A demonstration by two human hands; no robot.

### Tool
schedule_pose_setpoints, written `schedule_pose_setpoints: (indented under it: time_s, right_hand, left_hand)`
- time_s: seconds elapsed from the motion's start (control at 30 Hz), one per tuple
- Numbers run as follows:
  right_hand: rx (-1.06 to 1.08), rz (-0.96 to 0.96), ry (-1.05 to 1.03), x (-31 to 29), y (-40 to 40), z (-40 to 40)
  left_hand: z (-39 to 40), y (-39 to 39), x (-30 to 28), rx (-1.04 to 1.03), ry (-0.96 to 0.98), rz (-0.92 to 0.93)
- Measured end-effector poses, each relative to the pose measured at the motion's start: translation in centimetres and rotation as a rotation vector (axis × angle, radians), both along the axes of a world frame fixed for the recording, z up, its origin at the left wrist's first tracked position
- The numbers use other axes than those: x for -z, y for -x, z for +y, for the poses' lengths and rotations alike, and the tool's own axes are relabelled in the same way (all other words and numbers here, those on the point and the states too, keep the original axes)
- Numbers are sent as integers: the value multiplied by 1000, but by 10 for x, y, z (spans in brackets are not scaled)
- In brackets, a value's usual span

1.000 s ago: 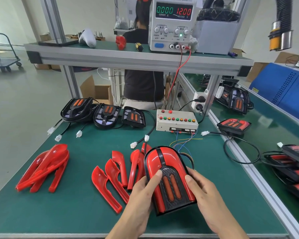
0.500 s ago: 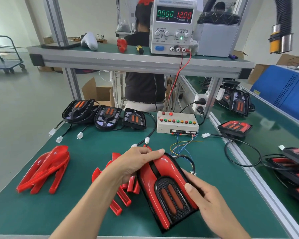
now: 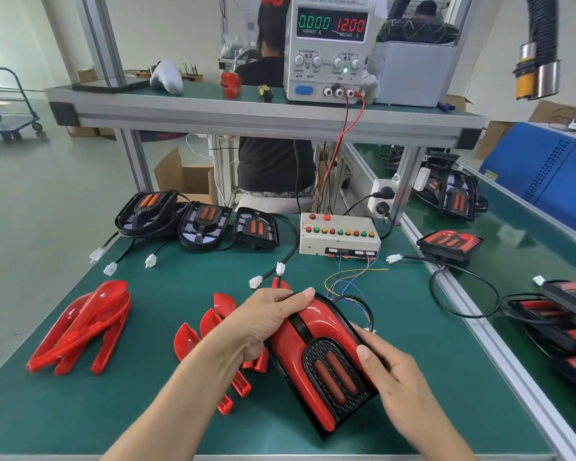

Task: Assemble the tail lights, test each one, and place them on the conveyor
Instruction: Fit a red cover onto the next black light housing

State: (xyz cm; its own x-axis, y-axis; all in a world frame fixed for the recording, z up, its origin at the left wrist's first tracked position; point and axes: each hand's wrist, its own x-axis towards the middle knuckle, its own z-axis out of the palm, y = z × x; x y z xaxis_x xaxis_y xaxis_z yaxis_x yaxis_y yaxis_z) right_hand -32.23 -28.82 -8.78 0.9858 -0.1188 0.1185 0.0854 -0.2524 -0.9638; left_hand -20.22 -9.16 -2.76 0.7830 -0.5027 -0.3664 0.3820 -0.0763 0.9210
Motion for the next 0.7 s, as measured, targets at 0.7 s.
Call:
schedule_pose_setpoints:
  time_s: [0.7]
  right_hand:
    - [6, 7, -99, 4, 2, -4]
  left_hand:
    - [6, 8, -3, 12, 67, 37]
